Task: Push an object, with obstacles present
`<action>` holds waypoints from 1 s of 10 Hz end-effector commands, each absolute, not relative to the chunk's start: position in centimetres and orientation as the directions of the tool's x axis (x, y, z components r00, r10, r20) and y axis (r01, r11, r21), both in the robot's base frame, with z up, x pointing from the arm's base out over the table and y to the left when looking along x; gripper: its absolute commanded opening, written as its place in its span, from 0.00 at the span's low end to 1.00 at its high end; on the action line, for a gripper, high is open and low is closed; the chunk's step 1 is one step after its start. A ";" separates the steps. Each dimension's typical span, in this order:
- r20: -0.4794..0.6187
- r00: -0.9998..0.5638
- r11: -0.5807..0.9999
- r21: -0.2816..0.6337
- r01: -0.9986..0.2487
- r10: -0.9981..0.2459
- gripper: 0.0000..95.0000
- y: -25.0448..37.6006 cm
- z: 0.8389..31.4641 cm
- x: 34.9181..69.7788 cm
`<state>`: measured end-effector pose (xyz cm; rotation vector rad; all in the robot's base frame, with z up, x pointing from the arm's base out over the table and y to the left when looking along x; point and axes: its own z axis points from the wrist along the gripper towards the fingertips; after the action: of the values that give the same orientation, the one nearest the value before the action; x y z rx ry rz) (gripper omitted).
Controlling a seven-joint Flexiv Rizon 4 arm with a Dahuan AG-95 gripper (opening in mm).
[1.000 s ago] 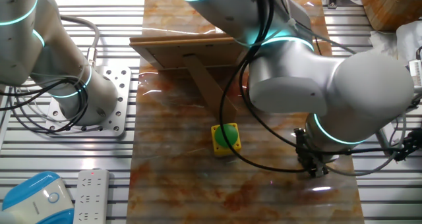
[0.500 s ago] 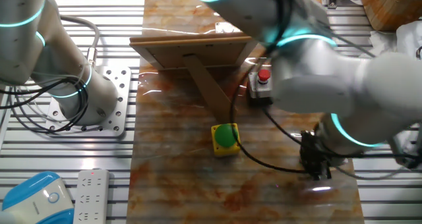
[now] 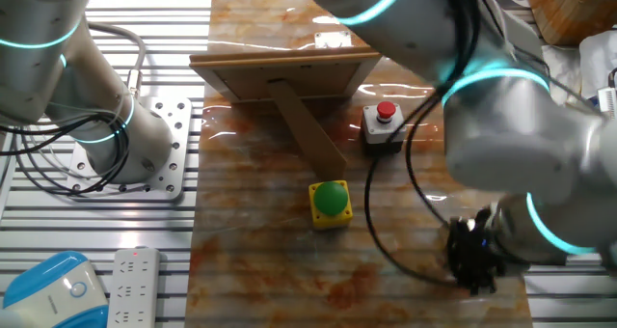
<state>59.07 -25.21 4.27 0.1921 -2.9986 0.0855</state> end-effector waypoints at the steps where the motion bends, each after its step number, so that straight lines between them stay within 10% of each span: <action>1: 0.126 -0.987 0.993 -0.047 -0.108 -0.102 0.00 -26.2 4.6 58.9; 10: 0.109 -0.992 0.998 -0.015 0.065 0.067 0.00 -26.1 5.3 62.3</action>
<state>62.20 -26.02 5.35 -0.1012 -3.0320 0.0197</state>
